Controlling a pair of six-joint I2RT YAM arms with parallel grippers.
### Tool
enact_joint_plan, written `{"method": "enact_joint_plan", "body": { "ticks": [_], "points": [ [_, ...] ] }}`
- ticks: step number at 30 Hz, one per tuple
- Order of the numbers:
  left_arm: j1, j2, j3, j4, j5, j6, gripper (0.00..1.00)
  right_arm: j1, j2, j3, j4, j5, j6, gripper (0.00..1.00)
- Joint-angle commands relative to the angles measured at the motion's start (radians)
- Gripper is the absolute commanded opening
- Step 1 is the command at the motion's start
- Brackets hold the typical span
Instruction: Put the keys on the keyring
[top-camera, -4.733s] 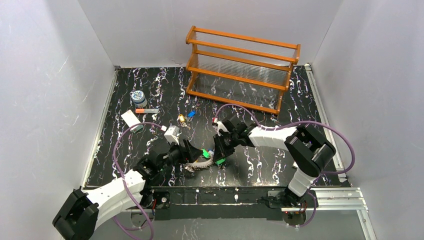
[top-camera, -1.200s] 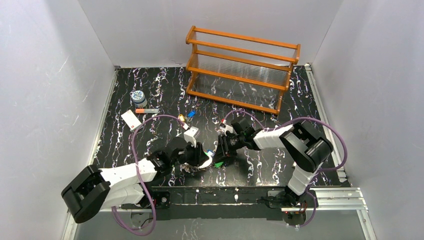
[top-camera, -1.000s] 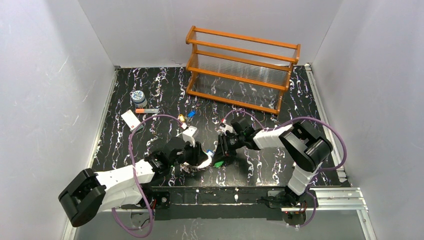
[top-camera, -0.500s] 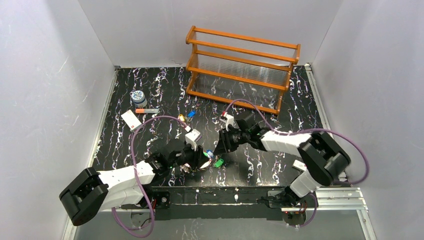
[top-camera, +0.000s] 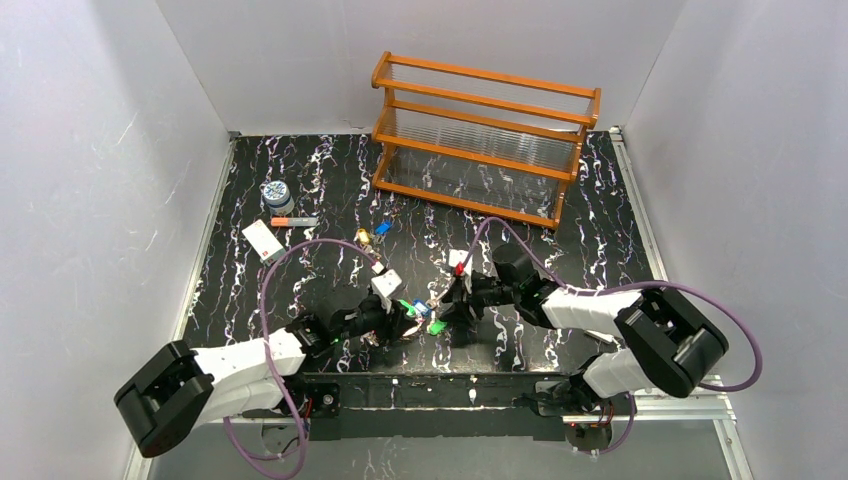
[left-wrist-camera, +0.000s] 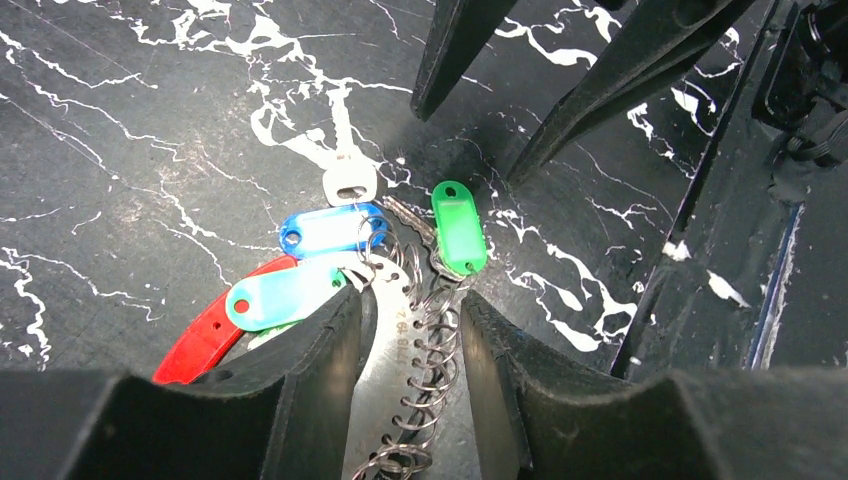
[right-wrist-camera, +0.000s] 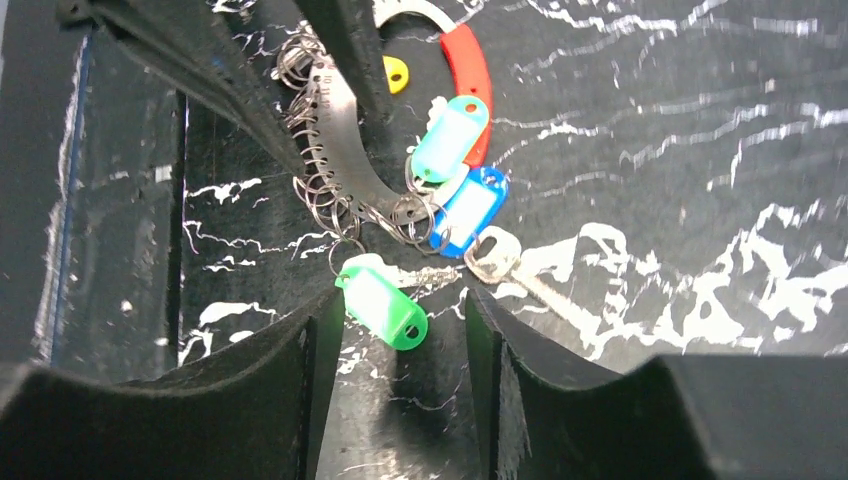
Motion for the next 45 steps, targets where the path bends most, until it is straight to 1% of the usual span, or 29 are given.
{"method": "enact_joint_plan", "body": {
  "ticks": [1, 3, 5, 7, 8, 11, 17, 20, 23, 25, 30, 34, 40, 45],
  "points": [
    [-0.003, -0.071, -0.031, 0.032, -0.007, 0.041, 0.40, 0.001, 0.040, 0.012, 0.145, -0.150, -0.261, 0.54],
    [-0.003, -0.096, -0.039, 0.035, -0.012, 0.033, 0.40, 0.007, 0.069, 0.012, 0.186, -0.170, -0.288, 0.53],
    [-0.003, -0.116, -0.047, 0.036, -0.010, 0.029, 0.40, 0.010, 0.105, 0.025, 0.204, -0.194, -0.324, 0.49],
    [-0.003, -0.132, -0.054, 0.037, -0.006, 0.029, 0.40, 0.010, 0.147, 0.055, 0.163, -0.258, -0.402, 0.40],
    [-0.003, -0.137, -0.056, 0.038, -0.004, 0.027, 0.40, 0.010, 0.165, 0.076, 0.136, -0.273, -0.431, 0.39],
    [-0.003, -0.148, -0.057, 0.039, -0.003, 0.014, 0.40, 0.016, 0.206, 0.124, 0.069, -0.289, -0.456, 0.39],
    [-0.003, -0.145, -0.056, 0.044, -0.002, 0.011, 0.40, 0.042, 0.234, 0.141, 0.082, -0.286, -0.496, 0.39],
    [-0.003, -0.145, -0.056, 0.045, -0.003, 0.011, 0.40, 0.058, 0.264, 0.166, 0.041, -0.280, -0.539, 0.39],
    [-0.003, -0.145, -0.057, 0.047, -0.011, 0.012, 0.40, 0.080, 0.294, 0.202, -0.046, -0.264, -0.599, 0.37],
    [-0.003, -0.147, -0.057, 0.047, -0.012, 0.011, 0.40, 0.090, 0.307, 0.227, -0.099, -0.261, -0.639, 0.33],
    [-0.003, -0.145, -0.057, 0.047, -0.013, 0.008, 0.40, 0.108, 0.326, 0.249, -0.146, -0.204, -0.656, 0.27],
    [-0.003, -0.145, -0.058, 0.047, -0.013, 0.005, 0.40, 0.111, 0.304, 0.234, -0.141, -0.161, -0.653, 0.26],
    [-0.003, -0.139, -0.058, 0.051, -0.010, -0.003, 0.40, 0.111, 0.232, 0.168, -0.072, -0.099, -0.616, 0.30],
    [-0.004, -0.132, -0.059, 0.058, -0.008, -0.008, 0.40, 0.111, 0.209, 0.145, -0.055, -0.069, -0.598, 0.32]
  ]
}}
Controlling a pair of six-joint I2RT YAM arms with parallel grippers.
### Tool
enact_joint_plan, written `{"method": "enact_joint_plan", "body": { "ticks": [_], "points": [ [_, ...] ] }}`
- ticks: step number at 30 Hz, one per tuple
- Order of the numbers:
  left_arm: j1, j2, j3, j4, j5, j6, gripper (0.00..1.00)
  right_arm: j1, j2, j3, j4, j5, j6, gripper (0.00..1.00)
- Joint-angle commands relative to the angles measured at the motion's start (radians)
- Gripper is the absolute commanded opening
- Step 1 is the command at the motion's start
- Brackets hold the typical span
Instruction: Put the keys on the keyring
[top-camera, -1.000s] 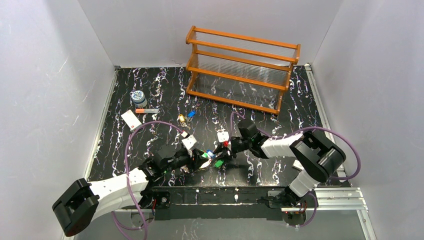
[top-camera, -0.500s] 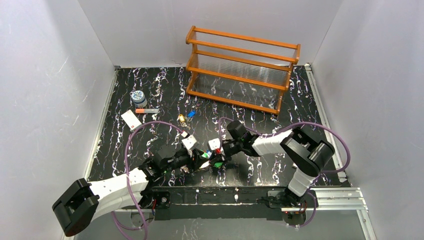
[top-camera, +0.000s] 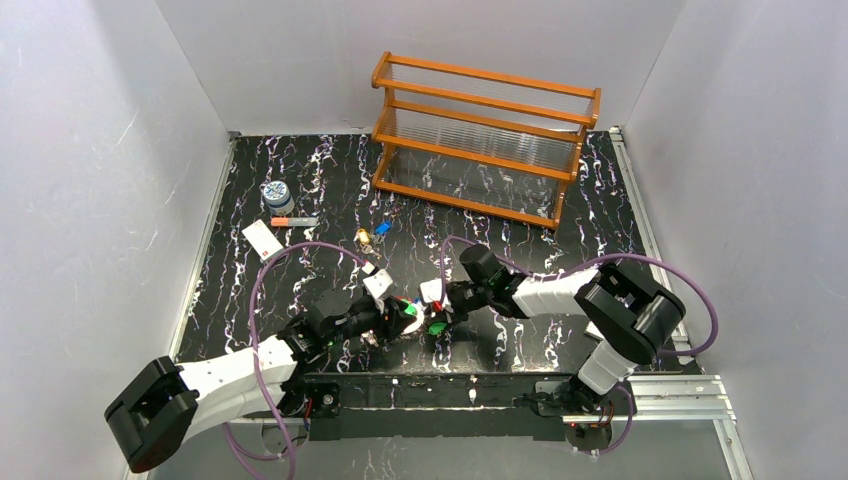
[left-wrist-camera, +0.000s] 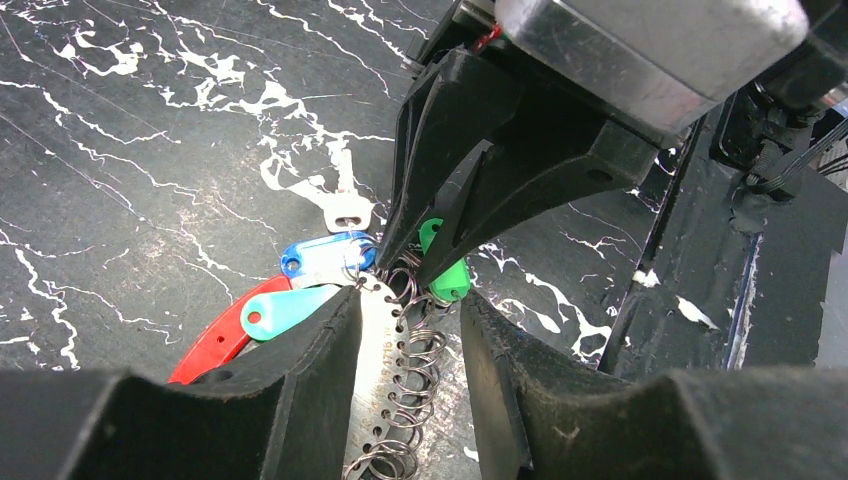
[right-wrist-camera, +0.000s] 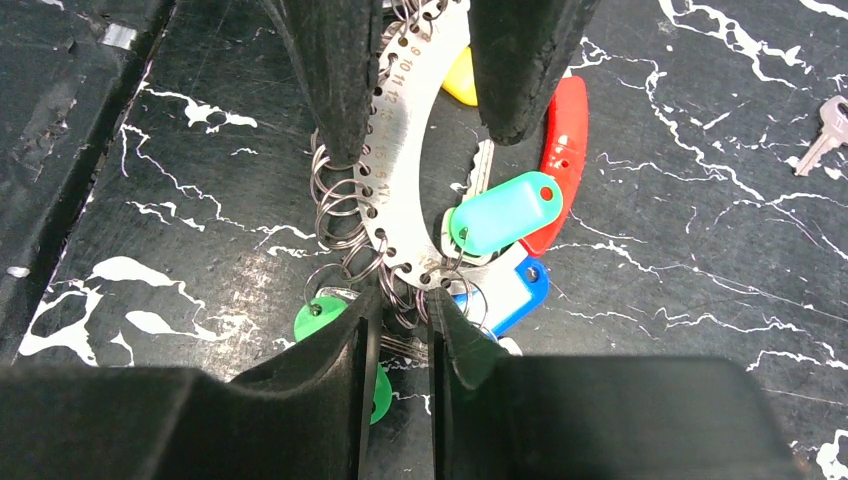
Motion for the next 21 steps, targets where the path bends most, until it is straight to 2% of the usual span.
{"method": "enact_joint_plan", "body": {
  "ticks": [1, 9, 12, 14, 18, 21],
  "points": [
    [-0.003, 0.001, -0.014, 0.026, -0.001, -0.005, 0.40, 0.004, -0.036, -0.022, 0.046, 0.039, 0.015, 0.32],
    [-0.003, -0.001, -0.013, 0.029, -0.002, -0.012, 0.40, 0.004, -0.020, -0.028, 0.048, 0.047, -0.003, 0.32],
    [-0.003, -0.002, -0.016, 0.031, -0.005, -0.014, 0.40, 0.004, -0.015, -0.022, 0.054, 0.042, -0.005, 0.28],
    [-0.003, -0.003, -0.015, 0.031, -0.003, -0.019, 0.40, 0.004, -0.015, -0.018, 0.053, 0.047, -0.007, 0.24],
    [-0.004, -0.005, -0.019, 0.032, -0.008, -0.012, 0.40, 0.004, -0.016, -0.012, 0.037, 0.066, -0.026, 0.03],
    [-0.003, -0.007, -0.019, 0.032, -0.009, -0.004, 0.39, 0.004, -0.036, -0.005, 0.004, 0.073, -0.033, 0.01]
  ]
}}
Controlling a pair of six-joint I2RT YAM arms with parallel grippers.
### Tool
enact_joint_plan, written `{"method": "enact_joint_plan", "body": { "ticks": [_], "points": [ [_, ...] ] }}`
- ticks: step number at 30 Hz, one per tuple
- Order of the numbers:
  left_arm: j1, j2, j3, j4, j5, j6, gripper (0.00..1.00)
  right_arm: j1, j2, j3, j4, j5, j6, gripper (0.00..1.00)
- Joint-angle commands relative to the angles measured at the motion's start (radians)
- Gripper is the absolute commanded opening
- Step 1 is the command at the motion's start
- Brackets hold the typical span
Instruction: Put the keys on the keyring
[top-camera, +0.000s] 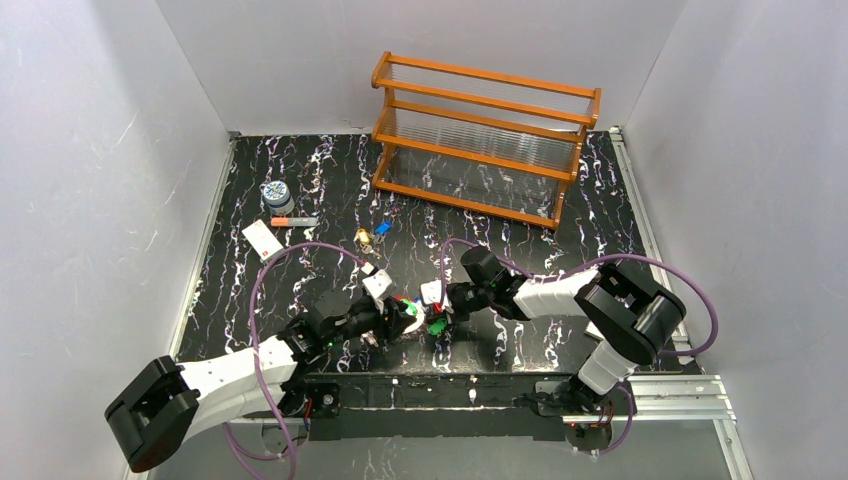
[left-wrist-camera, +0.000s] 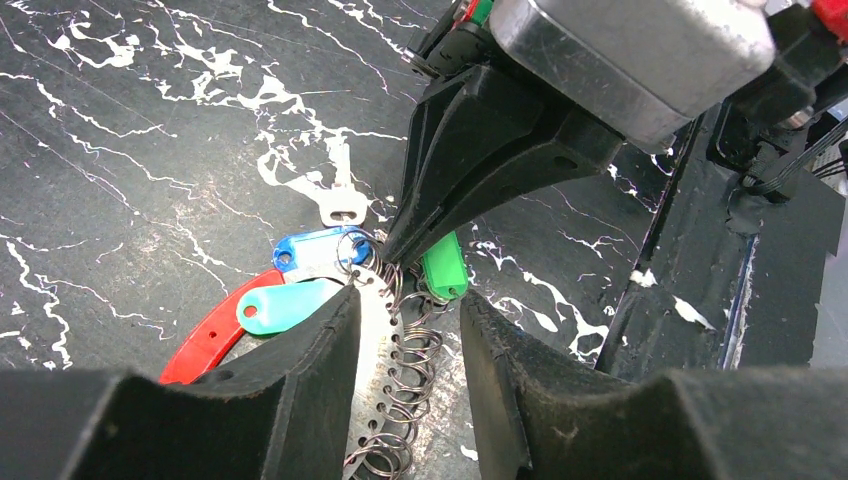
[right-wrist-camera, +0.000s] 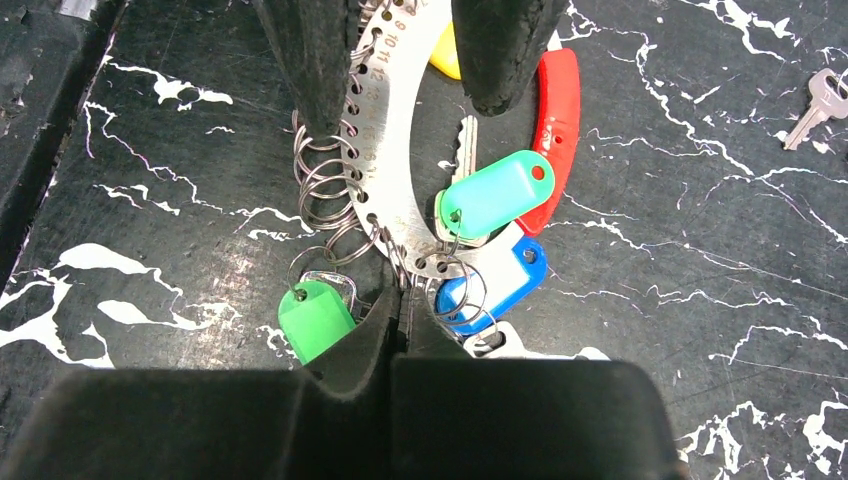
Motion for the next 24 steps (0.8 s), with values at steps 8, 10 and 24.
{"method": "enact_joint_plan", "body": {
  "ticks": [8, 10, 24],
  "points": [
    [-0.003, 0.013, 0.005, 0.018, 0.021, 0.089, 0.42, 0.006, -0.160, 0.027, -0.144, -0.020, -0.049, 0.01],
    [-0.003, 0.031, 0.013, 0.018, 0.028, 0.109, 0.44, 0.006, -0.193, 0.031, -0.179, -0.041, -0.053, 0.01],
    [-0.049, 0.079, 0.025, 0.091, 0.108, 0.330, 0.42, 0.009, -0.293, 0.047, -0.282, -0.129, 0.066, 0.01]
  ]
}}
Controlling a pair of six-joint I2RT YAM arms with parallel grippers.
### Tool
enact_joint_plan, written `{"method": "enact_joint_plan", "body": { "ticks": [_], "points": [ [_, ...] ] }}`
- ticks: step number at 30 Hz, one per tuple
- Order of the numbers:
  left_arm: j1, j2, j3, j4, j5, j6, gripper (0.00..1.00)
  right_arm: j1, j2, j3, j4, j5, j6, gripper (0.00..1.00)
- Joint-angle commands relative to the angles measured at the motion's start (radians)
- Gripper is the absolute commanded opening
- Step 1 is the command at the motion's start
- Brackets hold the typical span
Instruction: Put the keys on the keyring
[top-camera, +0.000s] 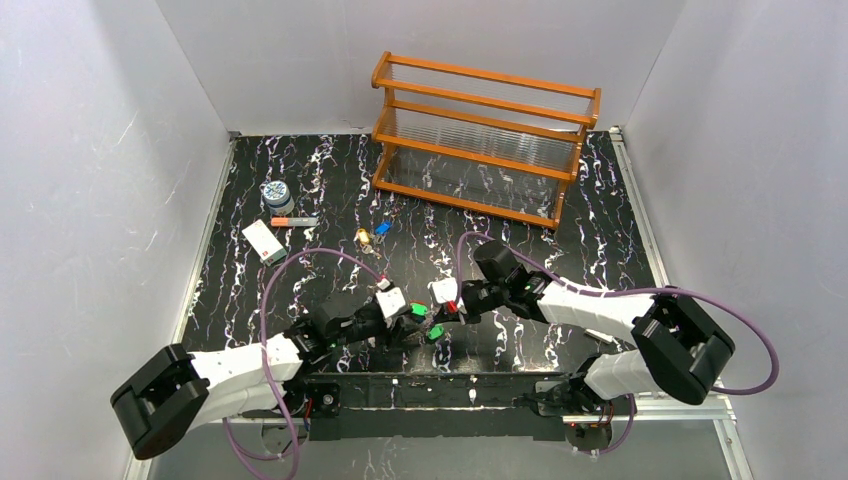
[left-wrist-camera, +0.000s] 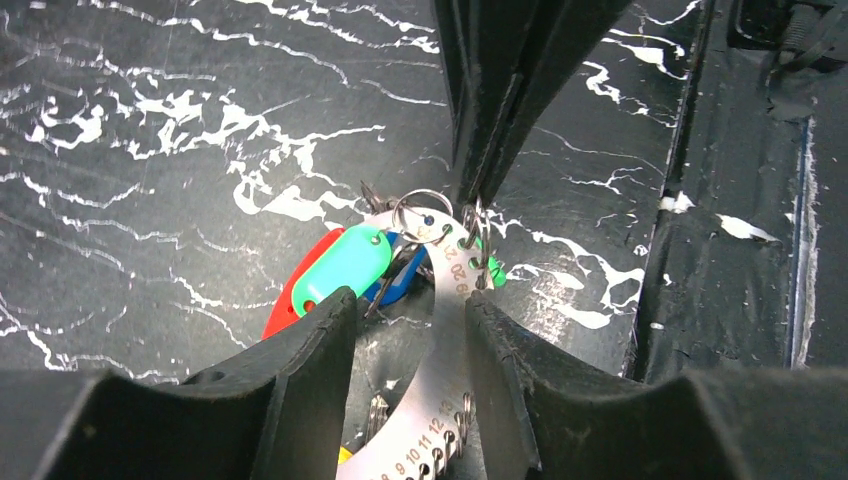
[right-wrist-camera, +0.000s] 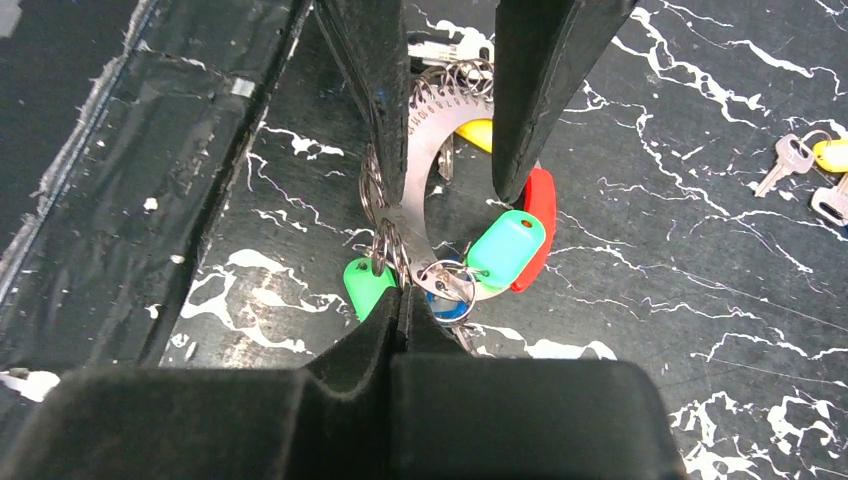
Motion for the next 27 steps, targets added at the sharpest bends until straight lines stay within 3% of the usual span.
{"method": "enact_joint_plan", "body": {
  "ticks": [1, 15, 18, 24, 27],
  "points": [
    [-0.022, 0.007, 0.027, 0.064, 0.048, 0.077, 0.42, 0.008, -0.030, 0.035, -0.007, -0.051, 0.065, 0.01],
    [-0.057, 0.087, 0.059, 0.114, 0.066, 0.067, 0.38, 0.013, -0.018, 0.061, -0.004, -0.041, 0.140, 0.01],
    [-0.059, 0.101, 0.060, 0.114, 0.057, 0.068, 0.29, 0.012, -0.014, 0.062, -0.007, -0.040, 0.140, 0.01],
    [-0.059, 0.108, 0.052, 0.113, 0.051, 0.061, 0.00, 0.012, -0.021, 0.056, -0.009, -0.033, 0.141, 0.01],
    [-0.060, 0.101, 0.047, 0.110, 0.049, 0.035, 0.00, 0.013, -0.026, 0.048, -0.004, -0.030, 0.140, 0.01]
  ]
}}
